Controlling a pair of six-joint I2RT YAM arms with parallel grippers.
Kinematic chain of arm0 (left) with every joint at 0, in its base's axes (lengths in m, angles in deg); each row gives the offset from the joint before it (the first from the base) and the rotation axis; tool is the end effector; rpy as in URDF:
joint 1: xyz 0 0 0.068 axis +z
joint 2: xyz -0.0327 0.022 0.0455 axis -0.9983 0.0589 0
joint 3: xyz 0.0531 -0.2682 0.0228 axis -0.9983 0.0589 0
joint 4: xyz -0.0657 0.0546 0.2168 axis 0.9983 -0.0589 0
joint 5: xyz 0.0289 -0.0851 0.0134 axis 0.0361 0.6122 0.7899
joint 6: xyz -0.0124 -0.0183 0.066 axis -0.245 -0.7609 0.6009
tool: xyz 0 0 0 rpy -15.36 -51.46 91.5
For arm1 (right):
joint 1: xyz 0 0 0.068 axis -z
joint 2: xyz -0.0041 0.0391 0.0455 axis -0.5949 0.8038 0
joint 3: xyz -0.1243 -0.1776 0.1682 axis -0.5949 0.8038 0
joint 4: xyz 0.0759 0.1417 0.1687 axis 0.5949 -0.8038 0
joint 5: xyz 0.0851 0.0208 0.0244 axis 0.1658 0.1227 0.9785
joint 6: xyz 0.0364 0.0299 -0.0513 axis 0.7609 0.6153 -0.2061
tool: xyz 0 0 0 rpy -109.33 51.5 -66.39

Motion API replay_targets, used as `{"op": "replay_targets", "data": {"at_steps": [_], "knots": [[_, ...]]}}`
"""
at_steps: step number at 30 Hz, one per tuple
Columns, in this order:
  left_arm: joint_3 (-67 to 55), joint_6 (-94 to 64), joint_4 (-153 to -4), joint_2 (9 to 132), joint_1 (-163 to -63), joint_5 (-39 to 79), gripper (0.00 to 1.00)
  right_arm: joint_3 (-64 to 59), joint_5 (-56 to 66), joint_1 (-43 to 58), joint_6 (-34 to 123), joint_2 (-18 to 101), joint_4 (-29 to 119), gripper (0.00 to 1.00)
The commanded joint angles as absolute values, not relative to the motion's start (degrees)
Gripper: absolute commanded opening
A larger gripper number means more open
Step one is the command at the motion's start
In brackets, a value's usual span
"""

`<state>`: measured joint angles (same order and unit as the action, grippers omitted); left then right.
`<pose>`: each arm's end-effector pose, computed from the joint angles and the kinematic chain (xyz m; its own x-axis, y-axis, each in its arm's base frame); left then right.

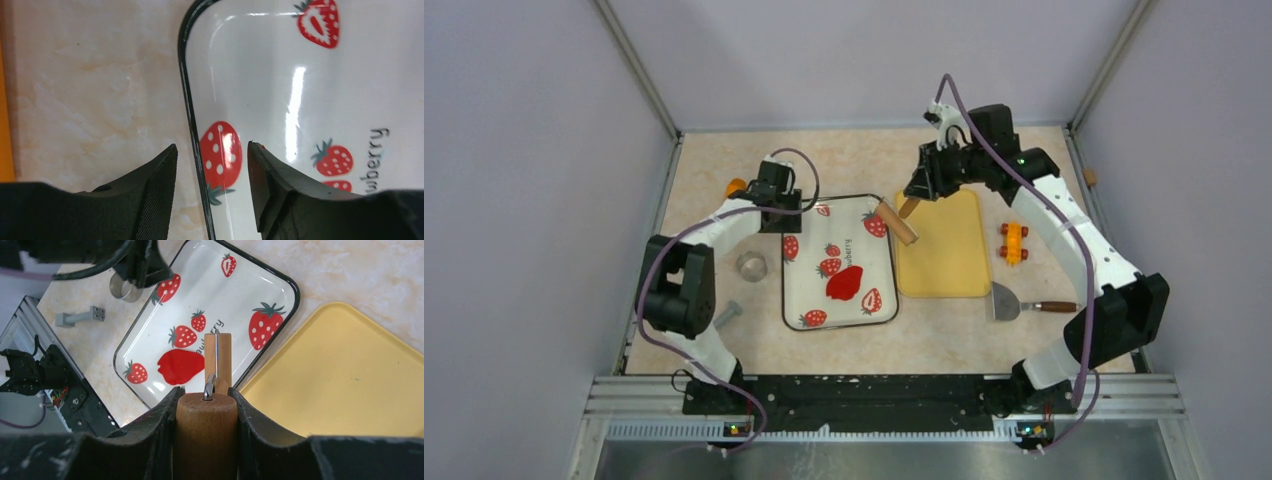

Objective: Roll out the dumpling wrappers from the dough

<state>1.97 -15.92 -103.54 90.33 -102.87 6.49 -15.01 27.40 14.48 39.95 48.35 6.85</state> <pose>0.3242 -0.0892 0.2136 -0.8048 0.0043 -0.5935 0.0514 0.9967 -0.0625 0.2859 0.1459 0.3635 -0.6057 -0.2033 -0.7693 -0.6602 0.6681 0.3433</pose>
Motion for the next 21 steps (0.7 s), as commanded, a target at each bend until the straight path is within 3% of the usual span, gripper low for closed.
{"op": "replay_targets", "data": {"at_steps": [1, 8, 14, 21], "knots": [[-4.25, -17.9, -106.81, 96.04, -100.98, 2.75, 0.56, -14.0, 27.81, 14.09, 38.3, 45.22, 5.7, 0.0], [-6.49, -19.09, -105.98, 103.2, -97.47, 13.57, 0.4, -9.07, 27.66, 14.09, 39.68, 44.39, 8.66, 0.0], [-12.1, -18.66, -104.66, 107.62, -95.42, 13.06, 0.01, -7.05, 27.69, 14.09, 38.78, 45.03, 9.37, 0.0], [-20.79, -18.89, -103.09, 113.49, -95.06, 12.95, 0.0, -8.03, 30.18, 13.98, 45.89, 50.15, 13.44, 0.0]]}}
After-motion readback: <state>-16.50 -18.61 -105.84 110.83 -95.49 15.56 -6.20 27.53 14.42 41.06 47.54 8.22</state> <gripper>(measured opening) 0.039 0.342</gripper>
